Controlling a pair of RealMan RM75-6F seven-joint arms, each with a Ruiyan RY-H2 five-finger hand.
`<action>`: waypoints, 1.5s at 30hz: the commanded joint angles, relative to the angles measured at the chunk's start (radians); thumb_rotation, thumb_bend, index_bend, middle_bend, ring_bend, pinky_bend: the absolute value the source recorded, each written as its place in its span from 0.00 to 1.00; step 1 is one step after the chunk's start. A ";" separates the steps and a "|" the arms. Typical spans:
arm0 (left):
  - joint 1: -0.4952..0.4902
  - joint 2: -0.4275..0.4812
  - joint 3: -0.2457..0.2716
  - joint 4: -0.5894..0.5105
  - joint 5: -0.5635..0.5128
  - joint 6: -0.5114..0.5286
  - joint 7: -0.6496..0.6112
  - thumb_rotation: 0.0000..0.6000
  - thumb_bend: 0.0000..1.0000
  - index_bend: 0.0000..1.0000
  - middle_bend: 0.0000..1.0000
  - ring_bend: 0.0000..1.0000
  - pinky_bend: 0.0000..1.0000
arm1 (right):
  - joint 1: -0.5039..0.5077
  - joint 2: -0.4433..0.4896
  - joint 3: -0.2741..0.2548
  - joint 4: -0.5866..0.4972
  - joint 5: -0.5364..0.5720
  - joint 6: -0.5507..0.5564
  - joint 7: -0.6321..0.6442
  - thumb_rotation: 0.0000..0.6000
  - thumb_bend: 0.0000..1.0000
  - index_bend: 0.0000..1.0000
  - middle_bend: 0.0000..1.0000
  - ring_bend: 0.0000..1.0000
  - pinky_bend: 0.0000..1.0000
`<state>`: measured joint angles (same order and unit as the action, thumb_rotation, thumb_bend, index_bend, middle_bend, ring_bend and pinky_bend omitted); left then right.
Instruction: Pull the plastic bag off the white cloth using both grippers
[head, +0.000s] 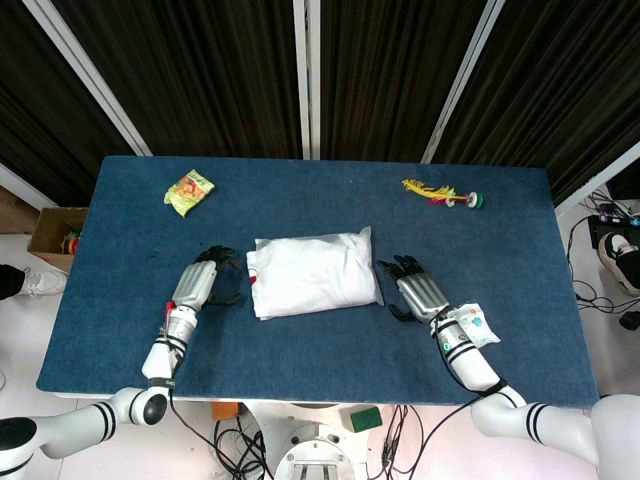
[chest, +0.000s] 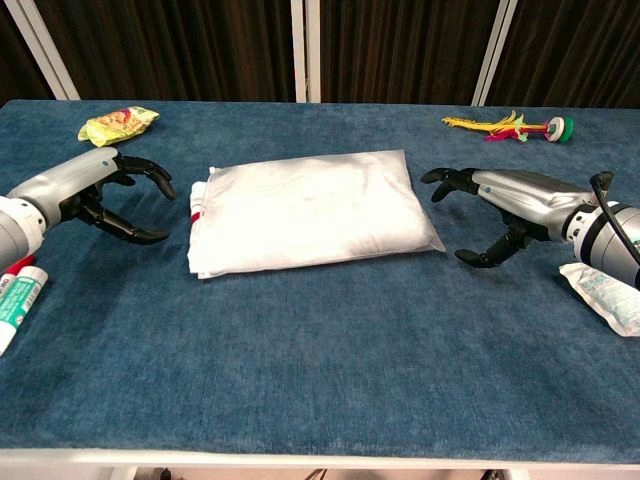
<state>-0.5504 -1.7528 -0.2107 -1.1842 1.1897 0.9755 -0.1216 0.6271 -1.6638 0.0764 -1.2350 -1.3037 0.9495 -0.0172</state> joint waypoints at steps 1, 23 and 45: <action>-0.010 -0.011 -0.003 0.015 -0.011 -0.012 0.018 1.00 0.19 0.39 0.16 0.06 0.12 | -0.002 -0.001 0.002 0.000 -0.003 0.000 0.002 1.00 0.32 0.07 0.18 0.00 0.00; -0.074 -0.061 -0.037 0.006 -0.057 -0.087 0.028 1.00 0.20 0.44 0.15 0.05 0.12 | -0.004 -0.020 0.025 0.018 -0.018 -0.009 0.023 1.00 0.32 0.07 0.18 0.00 0.00; -0.136 -0.237 -0.024 0.266 0.074 -0.020 -0.105 1.00 0.44 0.66 0.26 0.06 0.12 | 0.024 -0.071 0.044 0.063 -0.028 -0.035 0.042 1.00 0.33 0.07 0.18 0.00 0.00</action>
<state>-0.6867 -1.9717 -0.2360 -0.9397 1.2435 0.9290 -0.2033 0.6521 -1.7371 0.1214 -1.1708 -1.3307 0.9129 0.0250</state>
